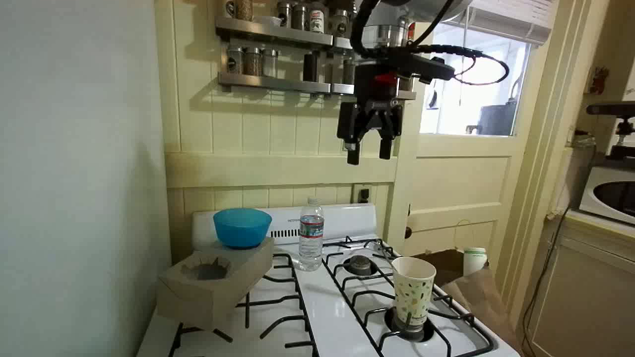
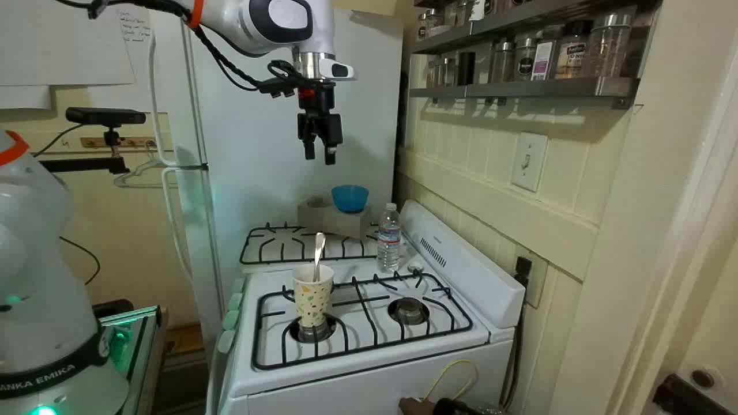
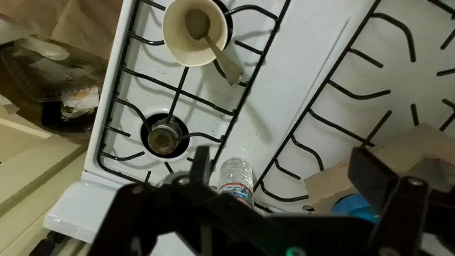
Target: Put the blue bowl on top of the coffee cup.
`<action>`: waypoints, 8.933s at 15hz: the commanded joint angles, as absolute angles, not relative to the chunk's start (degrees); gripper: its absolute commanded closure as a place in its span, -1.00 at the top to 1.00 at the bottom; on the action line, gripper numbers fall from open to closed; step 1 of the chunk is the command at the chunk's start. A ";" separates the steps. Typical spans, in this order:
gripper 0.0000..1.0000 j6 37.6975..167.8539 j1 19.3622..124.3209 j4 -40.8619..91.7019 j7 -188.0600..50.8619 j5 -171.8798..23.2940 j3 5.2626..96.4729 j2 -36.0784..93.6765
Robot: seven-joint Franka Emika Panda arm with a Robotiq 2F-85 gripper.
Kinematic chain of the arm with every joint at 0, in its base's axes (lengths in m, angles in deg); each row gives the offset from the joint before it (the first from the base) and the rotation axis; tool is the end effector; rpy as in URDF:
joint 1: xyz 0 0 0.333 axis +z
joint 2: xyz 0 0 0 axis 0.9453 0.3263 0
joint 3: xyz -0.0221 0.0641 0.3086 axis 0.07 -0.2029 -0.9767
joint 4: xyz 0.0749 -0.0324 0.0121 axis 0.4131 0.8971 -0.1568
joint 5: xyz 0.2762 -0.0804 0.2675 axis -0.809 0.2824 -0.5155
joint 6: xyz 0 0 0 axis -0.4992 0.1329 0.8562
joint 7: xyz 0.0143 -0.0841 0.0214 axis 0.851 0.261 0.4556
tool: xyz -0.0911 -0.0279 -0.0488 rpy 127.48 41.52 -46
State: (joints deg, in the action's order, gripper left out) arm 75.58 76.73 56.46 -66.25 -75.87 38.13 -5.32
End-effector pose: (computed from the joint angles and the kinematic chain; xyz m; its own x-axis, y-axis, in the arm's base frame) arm 0.4501 0.1209 0.5275 0.9765 0.2140 0.0266 0.2118 -0.9749 0.0682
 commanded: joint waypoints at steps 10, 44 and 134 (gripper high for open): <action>1.00 74.94 76.53 54.10 -71.00 -76.60 38.09 -3.07; -0.98 71.68 81.99 23.37 -93.24 -91.93 37.59 31.22; -0.98 36.57 48.39 81.80 -29.33 -135.02 67.06 35.03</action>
